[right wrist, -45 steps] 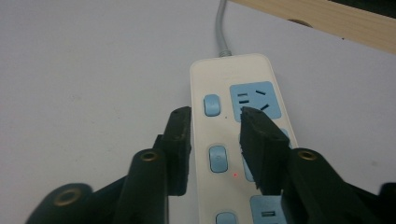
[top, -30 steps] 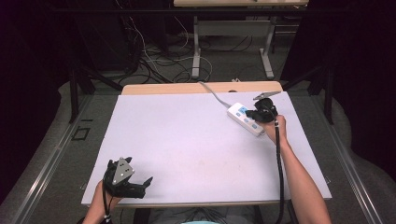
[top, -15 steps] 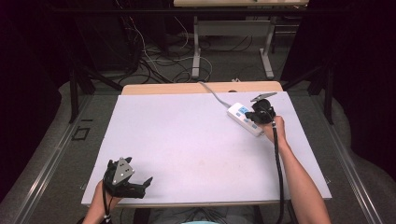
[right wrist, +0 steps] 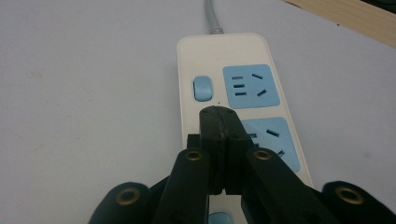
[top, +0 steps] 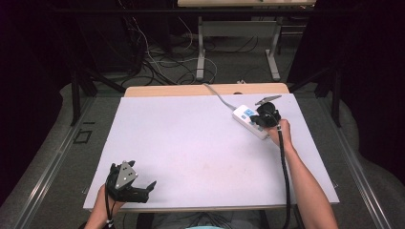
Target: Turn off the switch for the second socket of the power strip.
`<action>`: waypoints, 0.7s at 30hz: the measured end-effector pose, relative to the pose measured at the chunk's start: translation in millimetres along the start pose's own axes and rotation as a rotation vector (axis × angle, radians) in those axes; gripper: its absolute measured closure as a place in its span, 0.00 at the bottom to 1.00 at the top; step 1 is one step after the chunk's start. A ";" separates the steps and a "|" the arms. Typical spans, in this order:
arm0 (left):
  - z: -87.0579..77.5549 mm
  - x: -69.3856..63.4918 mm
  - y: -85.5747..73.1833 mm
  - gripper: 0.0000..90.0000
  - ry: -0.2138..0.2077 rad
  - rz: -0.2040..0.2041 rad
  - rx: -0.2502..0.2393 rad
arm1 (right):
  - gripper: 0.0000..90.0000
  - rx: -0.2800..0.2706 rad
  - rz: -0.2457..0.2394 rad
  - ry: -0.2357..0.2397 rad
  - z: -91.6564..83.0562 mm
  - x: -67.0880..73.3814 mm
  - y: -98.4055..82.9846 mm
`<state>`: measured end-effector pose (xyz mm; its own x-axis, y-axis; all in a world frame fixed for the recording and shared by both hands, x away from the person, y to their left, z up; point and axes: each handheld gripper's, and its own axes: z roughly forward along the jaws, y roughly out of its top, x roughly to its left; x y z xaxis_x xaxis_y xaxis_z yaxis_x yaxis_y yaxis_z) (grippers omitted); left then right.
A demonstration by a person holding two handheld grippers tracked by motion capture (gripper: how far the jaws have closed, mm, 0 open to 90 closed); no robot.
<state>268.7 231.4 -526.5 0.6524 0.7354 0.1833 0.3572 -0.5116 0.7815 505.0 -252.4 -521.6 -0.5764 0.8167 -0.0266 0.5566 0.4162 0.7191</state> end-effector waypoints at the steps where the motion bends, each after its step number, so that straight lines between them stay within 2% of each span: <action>1: 0.0 0.0 0.0 0.00 0.000 0.001 0.000 | 1.00 0.002 -0.002 -0.004 0.6 0.1 -0.2; 10: 0.0 0.0 -0.1 0.00 -0.001 0.000 0.000 | 1.00 0.010 -0.017 -0.010 1.6 0.1 -0.4; 14: -0.1 0.0 -0.1 0.00 0.000 0.001 -0.001 | 1.00 0.016 -0.002 -0.009 2.6 0.8 -0.9; 21: 0.1 -0.1 -0.1 0.00 -0.002 0.002 0.001 | 1.00 0.029 -0.012 -0.007 5.2 1.1 -1.8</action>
<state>268.7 231.4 -526.6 0.6543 0.7337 0.1833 0.3571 -0.5134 0.7803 506.4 -250.1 -526.5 -0.5791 0.8143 -0.0398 0.5667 0.4371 0.6984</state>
